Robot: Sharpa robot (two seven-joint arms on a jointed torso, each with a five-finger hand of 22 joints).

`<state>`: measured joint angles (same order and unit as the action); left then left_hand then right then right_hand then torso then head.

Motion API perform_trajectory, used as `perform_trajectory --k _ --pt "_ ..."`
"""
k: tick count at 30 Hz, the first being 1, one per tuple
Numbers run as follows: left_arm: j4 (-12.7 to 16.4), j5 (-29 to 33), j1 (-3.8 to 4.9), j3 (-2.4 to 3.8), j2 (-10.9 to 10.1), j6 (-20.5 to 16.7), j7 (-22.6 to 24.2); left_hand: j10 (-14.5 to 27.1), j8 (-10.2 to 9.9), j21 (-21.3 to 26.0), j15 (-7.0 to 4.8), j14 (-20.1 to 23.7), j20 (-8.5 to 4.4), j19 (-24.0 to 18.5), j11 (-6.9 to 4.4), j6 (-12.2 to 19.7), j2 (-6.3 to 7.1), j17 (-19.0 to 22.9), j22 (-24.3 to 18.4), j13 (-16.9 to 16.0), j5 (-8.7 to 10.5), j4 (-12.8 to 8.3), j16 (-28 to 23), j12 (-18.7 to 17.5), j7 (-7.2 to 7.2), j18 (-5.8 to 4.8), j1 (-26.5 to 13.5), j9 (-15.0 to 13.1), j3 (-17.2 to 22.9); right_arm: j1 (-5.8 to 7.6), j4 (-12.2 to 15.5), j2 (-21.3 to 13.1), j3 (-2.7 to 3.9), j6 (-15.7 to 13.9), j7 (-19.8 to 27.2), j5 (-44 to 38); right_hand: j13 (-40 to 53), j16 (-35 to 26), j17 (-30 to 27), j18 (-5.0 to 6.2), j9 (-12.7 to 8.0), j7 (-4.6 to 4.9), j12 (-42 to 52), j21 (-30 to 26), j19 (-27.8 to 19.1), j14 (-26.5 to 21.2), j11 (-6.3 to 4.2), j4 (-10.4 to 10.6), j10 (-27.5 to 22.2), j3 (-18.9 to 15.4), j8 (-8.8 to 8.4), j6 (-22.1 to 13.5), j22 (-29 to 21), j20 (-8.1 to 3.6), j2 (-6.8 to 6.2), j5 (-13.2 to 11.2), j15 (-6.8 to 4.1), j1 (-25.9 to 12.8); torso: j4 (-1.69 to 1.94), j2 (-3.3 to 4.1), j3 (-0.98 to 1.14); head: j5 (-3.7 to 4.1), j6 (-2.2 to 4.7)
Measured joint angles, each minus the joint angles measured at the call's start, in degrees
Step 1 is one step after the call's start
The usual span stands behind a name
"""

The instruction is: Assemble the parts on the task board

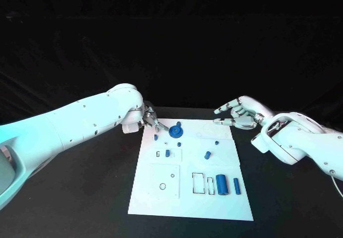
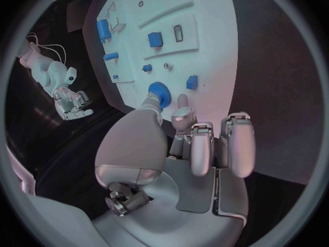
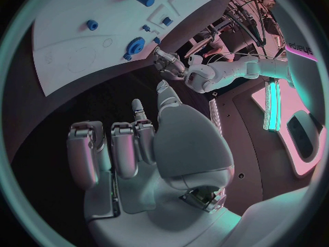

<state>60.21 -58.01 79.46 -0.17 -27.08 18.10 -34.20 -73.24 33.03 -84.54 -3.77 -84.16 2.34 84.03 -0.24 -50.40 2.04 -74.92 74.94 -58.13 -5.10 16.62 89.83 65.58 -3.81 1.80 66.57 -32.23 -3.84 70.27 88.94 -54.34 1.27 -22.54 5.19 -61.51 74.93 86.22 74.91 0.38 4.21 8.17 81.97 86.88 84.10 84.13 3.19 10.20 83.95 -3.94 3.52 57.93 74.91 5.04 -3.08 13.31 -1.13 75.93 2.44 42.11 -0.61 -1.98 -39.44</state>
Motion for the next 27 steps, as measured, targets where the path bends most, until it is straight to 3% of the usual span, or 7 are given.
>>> perform_trajectory --k 11,27 --pt "-2.0 -2.4 -0.30 -0.43 1.2 1.8 0.1 -0.6 0.6 0.0 0.00 0.0 0.00 0.0 -0.17 -1.0 -1.22 0.0 0.0 -0.5 0.01 0.0 0.0 0.5 0.20 0.00 -0.2 0.0 -0.6 -0.05 -0.2 0.1 -0.01 0.0 0.0 0.0 0.0 0.0 0.0 0.00 0.0 0.00 0.0 0.0 0.0 0.0 0.00 0.0 0.0 0.0 0.00 0.0 0.0 0.00 0.00 0.0 0.00 0.0 0.04 0.06 -0.01 -0.28 -0.15" --pt "-2.9 -3.9 -0.37 -0.50 1.5 0.9 0.1 -0.8 1.0 -0.2 -0.01 0.0 -0.01 0.0 -0.38 -1.2 -1.60 0.0 0.0 -0.7 -0.50 -0.2 0.0 0.8 0.46 0.00 0.2 -0.2 -0.8 -0.29 -0.6 0.4 -0.06 0.0 0.0 0.0 0.0 0.0 0.0 0.00 0.0 0.00 0.0 0.0 0.0 0.0 0.00 0.0 0.0 0.0 0.00 0.0 0.0 0.00 0.00 0.0 0.00 0.0 -0.04 0.01 0.03 -0.58 -0.16"
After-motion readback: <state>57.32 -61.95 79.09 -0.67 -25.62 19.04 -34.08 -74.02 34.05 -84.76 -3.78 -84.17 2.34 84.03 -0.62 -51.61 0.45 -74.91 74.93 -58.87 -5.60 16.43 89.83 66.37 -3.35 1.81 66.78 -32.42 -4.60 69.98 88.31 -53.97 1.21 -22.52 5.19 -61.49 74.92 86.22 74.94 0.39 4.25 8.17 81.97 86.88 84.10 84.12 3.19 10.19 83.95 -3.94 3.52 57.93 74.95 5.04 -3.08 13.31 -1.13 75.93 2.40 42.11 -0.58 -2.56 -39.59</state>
